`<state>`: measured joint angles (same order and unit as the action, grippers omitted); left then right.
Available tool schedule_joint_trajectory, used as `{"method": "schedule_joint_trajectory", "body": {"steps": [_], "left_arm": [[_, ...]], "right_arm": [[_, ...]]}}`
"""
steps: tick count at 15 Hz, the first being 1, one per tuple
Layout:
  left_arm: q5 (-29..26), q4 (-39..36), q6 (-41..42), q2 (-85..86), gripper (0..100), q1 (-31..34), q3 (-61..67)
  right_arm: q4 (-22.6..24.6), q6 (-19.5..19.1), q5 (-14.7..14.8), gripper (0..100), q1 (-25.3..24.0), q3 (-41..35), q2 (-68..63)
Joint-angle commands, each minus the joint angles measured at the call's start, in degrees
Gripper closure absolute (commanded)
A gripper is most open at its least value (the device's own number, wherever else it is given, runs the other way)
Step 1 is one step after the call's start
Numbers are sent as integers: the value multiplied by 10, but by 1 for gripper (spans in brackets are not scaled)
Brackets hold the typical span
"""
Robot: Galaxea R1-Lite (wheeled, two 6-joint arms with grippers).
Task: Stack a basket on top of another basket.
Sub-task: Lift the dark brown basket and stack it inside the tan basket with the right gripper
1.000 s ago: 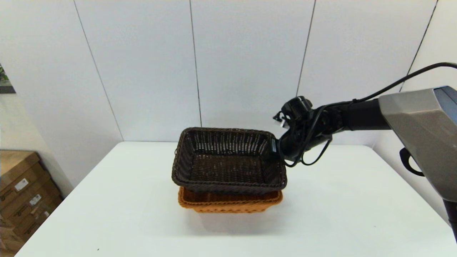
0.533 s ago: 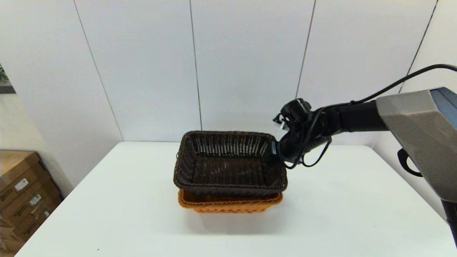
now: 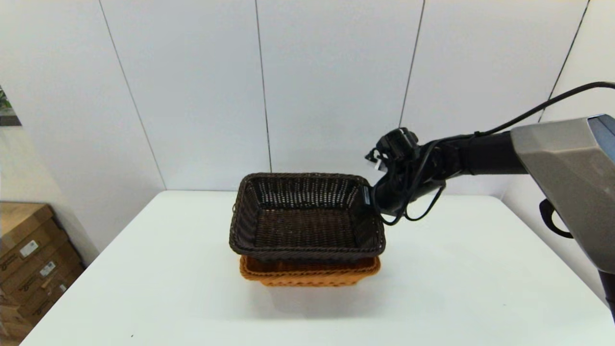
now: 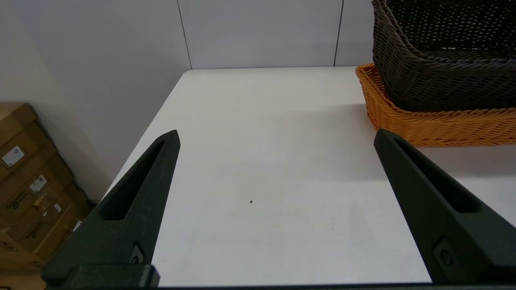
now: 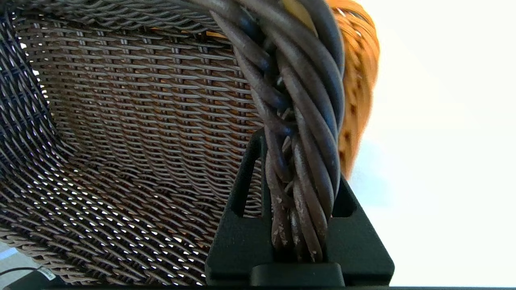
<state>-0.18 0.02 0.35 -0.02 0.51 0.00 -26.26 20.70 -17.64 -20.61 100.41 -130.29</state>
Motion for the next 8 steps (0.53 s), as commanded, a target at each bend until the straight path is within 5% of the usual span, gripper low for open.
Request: {"method": "schedule_joint_trajectory", "body": {"steps": [1, 8], "left_arm": [[0, 0, 0, 1, 0, 0, 1], [0, 0, 0, 1, 0, 0, 1]], "right_arm": [[-7, -3, -1, 100, -3, 7, 11], [-95, -58, 0, 100, -9, 43, 20]]}}
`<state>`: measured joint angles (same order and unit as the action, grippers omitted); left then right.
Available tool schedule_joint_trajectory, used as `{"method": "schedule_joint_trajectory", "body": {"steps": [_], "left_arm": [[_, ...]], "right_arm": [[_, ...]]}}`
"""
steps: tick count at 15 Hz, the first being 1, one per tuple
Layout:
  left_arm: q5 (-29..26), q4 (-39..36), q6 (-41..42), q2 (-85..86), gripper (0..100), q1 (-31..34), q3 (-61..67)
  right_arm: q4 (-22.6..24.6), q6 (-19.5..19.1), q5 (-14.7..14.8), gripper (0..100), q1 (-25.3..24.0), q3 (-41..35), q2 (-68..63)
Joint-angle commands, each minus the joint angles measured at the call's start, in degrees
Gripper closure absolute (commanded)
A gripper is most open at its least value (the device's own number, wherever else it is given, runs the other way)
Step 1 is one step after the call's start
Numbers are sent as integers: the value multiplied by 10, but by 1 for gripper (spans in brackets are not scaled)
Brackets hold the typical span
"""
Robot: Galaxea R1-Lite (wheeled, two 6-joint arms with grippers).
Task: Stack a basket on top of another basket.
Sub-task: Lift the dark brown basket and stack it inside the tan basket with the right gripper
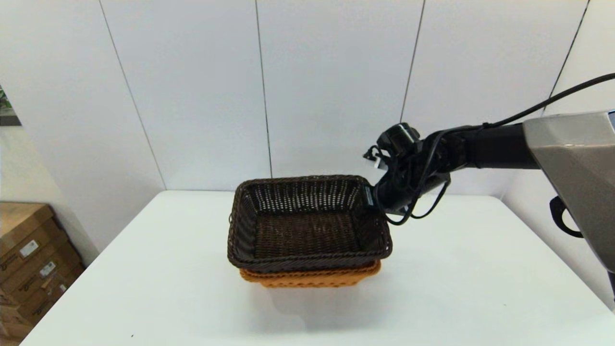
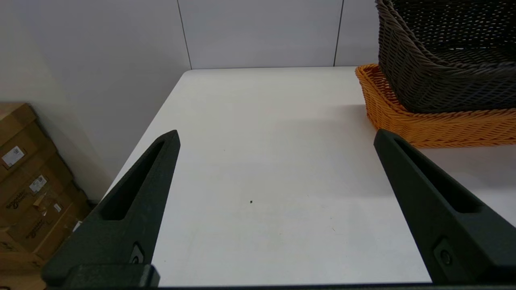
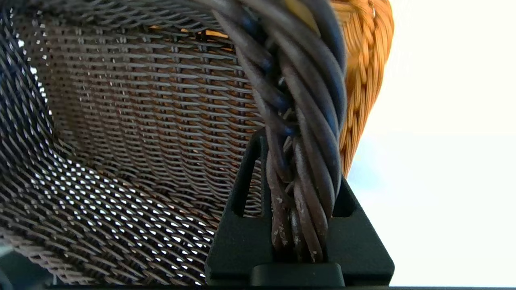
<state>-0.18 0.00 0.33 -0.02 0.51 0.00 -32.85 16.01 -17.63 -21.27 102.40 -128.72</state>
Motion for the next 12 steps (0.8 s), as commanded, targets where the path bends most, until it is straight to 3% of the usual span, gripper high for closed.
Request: {"method": "schedule_joint_trajectory", "body": {"steps": [1, 12], "left_arm": [[0, 0, 0, 1, 0, 0, 1], [0, 0, 0, 1, 0, 0, 1]], "right_arm": [[-34, -12, 0, 100, -3, 32, 4], [-34, -16, 0, 100, -5, 90, -14]]}}
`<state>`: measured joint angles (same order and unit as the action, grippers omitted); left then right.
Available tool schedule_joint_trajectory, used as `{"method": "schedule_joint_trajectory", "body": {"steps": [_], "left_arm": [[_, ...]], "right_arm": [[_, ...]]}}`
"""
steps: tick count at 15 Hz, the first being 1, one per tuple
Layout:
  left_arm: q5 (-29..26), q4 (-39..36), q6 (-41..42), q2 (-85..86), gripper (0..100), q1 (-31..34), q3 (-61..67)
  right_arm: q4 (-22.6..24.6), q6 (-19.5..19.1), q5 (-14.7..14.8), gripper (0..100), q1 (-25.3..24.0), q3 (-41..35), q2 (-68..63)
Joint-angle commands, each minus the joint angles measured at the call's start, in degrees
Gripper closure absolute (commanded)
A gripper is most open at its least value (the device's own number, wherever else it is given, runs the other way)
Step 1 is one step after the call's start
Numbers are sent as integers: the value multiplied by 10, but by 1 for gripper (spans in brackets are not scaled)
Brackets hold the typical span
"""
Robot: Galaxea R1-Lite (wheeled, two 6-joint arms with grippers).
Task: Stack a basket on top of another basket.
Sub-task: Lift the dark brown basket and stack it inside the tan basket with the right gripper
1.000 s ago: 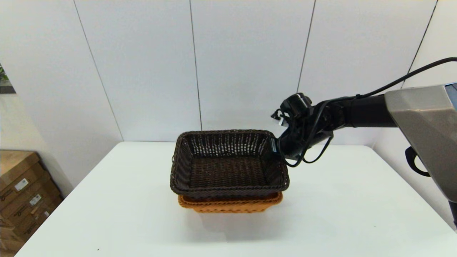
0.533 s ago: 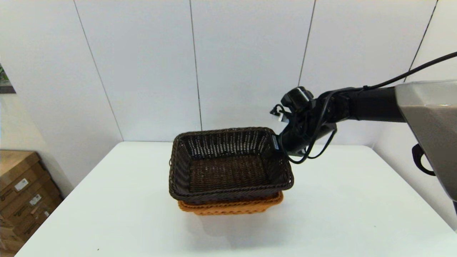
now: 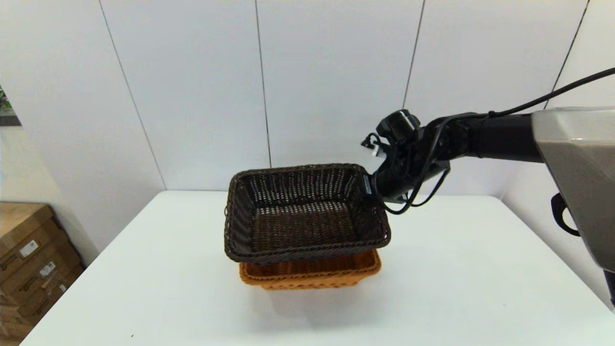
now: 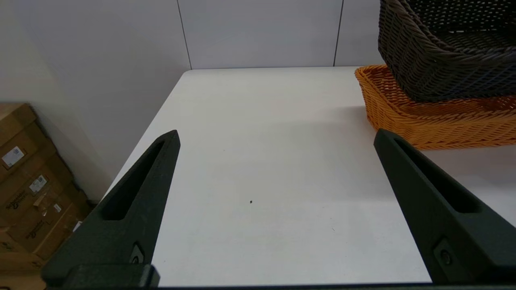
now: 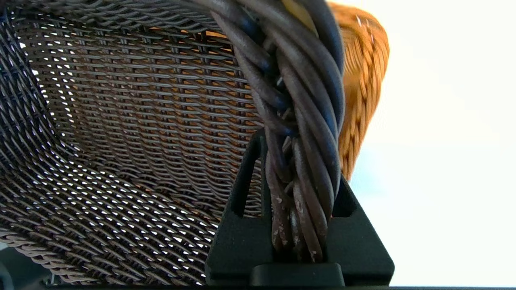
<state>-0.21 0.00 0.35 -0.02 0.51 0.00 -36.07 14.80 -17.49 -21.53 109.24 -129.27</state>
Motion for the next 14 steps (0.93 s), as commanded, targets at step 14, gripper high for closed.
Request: {"method": "schedule_joint_trajectory", "body": {"steps": [14], "left_arm": [[0, 0, 0, 1, 0, 0, 1]], "right_arm": [[-19, -48, 18, 100, -7, 21, -20]]}}
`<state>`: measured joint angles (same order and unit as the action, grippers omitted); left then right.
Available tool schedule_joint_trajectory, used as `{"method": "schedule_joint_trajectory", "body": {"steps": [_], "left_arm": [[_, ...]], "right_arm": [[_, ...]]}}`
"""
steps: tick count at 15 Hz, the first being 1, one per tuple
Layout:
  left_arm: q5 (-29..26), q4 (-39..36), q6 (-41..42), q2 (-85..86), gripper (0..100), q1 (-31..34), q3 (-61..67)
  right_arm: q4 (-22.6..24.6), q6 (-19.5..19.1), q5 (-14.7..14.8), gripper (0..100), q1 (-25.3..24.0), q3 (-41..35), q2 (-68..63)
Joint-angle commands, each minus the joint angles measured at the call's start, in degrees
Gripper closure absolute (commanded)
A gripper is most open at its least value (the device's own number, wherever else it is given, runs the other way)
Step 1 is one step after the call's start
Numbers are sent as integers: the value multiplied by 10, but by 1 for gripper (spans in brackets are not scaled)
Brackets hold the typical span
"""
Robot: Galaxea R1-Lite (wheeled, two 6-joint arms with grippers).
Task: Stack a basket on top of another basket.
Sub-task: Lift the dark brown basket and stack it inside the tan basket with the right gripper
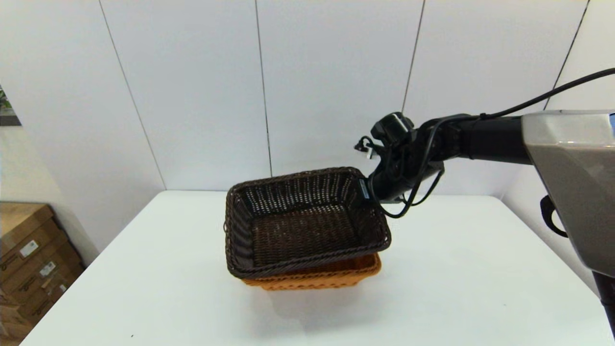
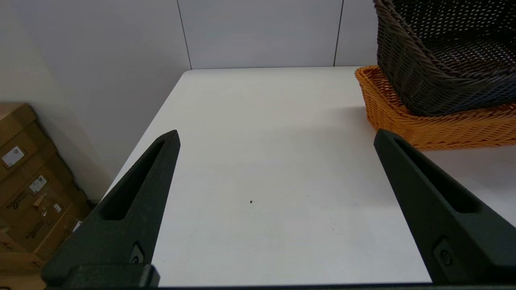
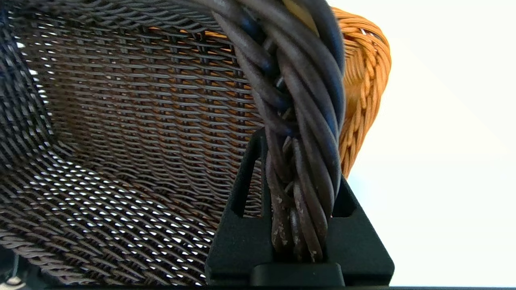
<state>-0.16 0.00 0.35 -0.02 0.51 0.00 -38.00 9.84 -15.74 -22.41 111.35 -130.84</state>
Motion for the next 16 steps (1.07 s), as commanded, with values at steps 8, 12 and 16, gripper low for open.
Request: {"method": "schedule_joint_trajectory", "body": {"steps": [8, 12, 16], "left_arm": [[0, 0, 0, 1, 0, 0, 1], [0, 0, 0, 1, 0, 0, 1], [0, 0, 0, 1, 0, 0, 1]], "right_arm": [[-1, 36, 2, 100, 3, -1, -6], [-3, 48, 5, 100, 5, 0, -6], [-9, 60, 22, 100, 4, -1, -17]]}}
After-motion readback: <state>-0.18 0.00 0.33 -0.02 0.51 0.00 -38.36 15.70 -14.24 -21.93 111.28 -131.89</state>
